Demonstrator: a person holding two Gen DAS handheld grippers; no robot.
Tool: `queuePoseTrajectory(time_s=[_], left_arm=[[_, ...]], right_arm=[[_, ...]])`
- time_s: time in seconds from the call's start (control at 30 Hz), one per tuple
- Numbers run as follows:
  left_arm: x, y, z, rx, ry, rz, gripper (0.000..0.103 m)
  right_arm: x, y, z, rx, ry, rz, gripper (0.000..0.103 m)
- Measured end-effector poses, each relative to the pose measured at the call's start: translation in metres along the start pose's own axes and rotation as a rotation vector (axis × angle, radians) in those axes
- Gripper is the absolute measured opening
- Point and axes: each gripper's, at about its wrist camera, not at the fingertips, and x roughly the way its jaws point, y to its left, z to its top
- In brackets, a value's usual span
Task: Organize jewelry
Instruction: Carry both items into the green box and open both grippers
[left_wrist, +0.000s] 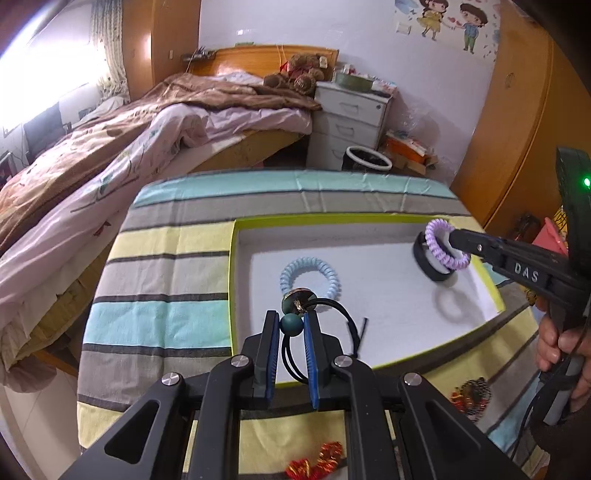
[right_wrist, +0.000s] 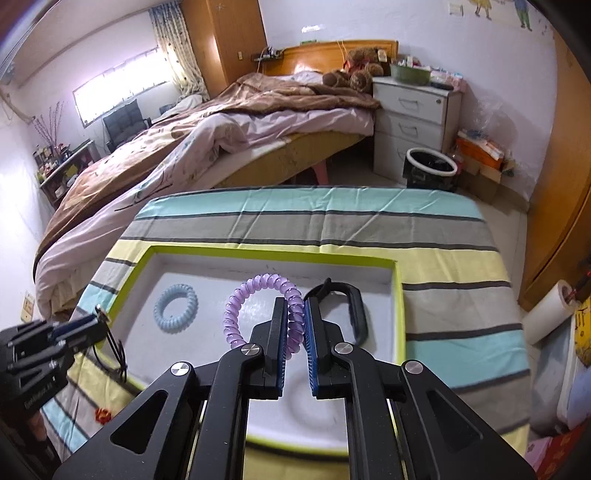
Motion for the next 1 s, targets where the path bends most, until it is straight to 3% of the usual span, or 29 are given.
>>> queuePoseTrajectory(time_s=[0.4, 1.0], left_arm=[[0.034, 0.009, 0.008, 0.002, 0.057, 0.068, 0.013], [0.048, 0.012, 0.009, -0.027, 0.083, 0.043, 0.013]], right_arm=[[0.043, 0.005, 0.01, -0.034, 0.08, -0.001, 0.01], [0.062, 0.009, 0.008, -0.056, 0.124, -0.001, 0.01]])
